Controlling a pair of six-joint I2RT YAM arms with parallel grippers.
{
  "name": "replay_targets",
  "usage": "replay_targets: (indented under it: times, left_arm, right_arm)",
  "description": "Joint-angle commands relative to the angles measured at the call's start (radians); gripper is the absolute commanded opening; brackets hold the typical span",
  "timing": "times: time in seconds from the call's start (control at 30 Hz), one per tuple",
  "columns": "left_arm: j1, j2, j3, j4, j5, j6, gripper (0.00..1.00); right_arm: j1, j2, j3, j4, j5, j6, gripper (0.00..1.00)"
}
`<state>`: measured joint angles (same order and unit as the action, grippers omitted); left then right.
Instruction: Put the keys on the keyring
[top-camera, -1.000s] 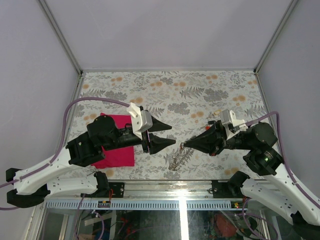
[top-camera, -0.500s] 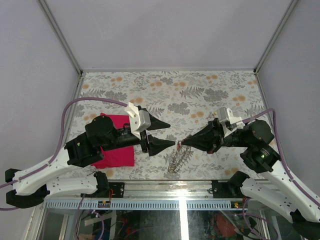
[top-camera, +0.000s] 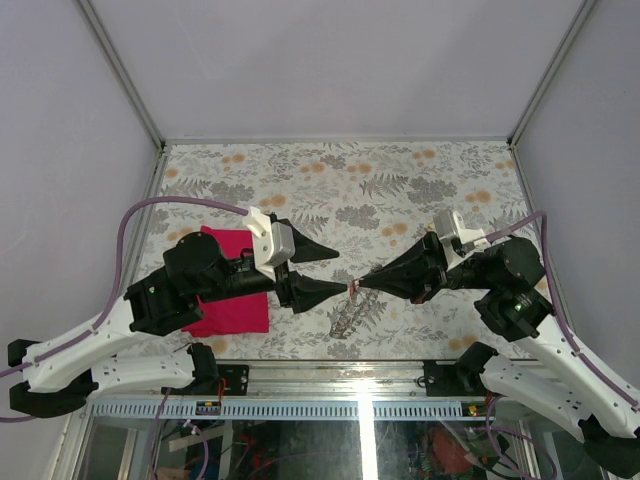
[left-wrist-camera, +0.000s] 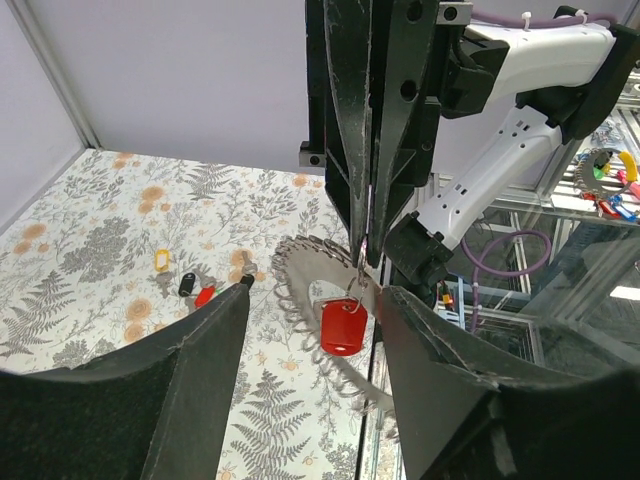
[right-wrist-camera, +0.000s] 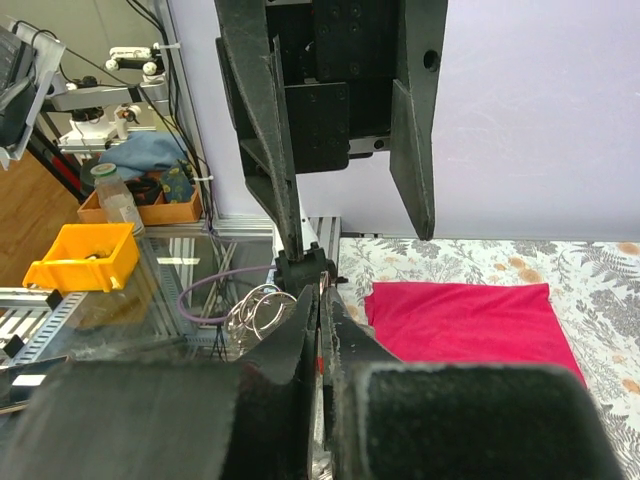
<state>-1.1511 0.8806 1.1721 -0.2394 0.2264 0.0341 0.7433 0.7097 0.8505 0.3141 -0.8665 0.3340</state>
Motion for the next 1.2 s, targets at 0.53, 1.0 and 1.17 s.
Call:
replay_targets:
  times: [0.53,1.0,1.17]
  left_arm:
    - [-0.004,0.053,0.056,0.070,0.104,0.006,0.39]
    - [-0.004,0.054,0.054,0.076,0.157,0.015,0.37]
    - [-0.003,0.052,0.055,0.082,0.157,0.012,0.38]
  right_arm:
    - [0.002,-0.022,0.034,0.138,-0.046,0.028,0.00]
    - [0.002,-0.028,0.031,0.115,-0.024,0.008,0.00]
    - [0.002,-0.012,0.031,0.123,-0.031,0.013,0.00]
